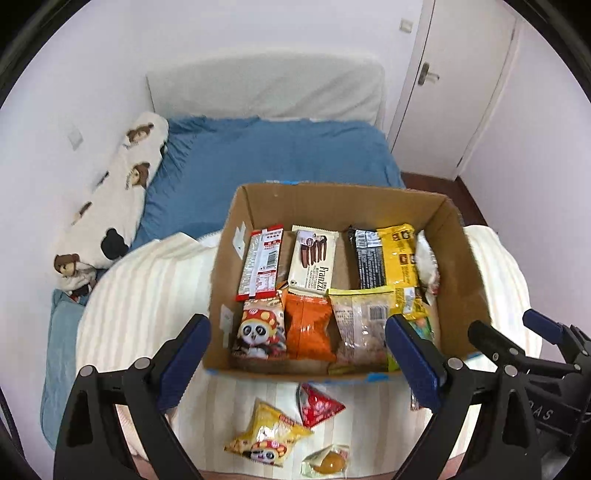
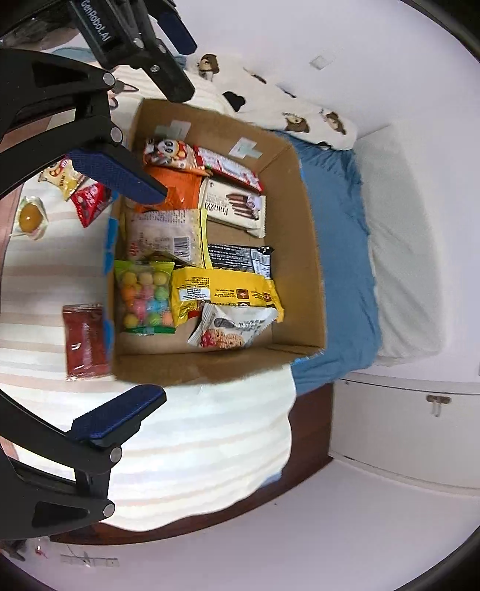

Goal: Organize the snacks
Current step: 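Lift both tools away from the box toward the bed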

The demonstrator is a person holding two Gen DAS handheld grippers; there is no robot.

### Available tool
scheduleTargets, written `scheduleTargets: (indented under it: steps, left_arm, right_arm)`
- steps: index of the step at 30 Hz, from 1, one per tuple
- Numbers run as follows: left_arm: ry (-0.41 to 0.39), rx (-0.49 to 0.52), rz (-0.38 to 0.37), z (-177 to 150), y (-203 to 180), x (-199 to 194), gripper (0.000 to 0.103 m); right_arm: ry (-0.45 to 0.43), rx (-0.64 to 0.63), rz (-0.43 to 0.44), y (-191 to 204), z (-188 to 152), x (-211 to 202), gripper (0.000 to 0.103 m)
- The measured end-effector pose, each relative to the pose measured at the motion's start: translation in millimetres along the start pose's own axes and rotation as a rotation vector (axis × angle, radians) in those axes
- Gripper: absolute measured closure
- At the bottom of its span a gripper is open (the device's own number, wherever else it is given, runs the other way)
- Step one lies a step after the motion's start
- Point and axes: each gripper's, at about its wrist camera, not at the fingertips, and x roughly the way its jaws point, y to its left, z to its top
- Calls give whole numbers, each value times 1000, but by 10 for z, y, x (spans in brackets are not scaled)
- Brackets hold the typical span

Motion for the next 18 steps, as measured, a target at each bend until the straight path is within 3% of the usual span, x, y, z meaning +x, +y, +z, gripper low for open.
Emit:
scheduleTargets:
  steps: [5, 11, 14, 18]
  left_arm:
    - [-57, 9, 6, -265, -40, -372, 6]
    - [-72, -19, -3, -533, 1, -601, 6]
    - [-68, -47, -3, -688, 90, -640, 6]
    - [-13, -69, 37, -942, 225, -475, 6]
  right_arm:
    - [-50, -12, -1, 11, -267, -378, 3]
    - [-62, 20, 73, -18, -619, -746, 3]
    - [-29, 49, 143, -38, -809, -770, 3]
    - [83, 94, 210, -66, -1079, -469, 3]
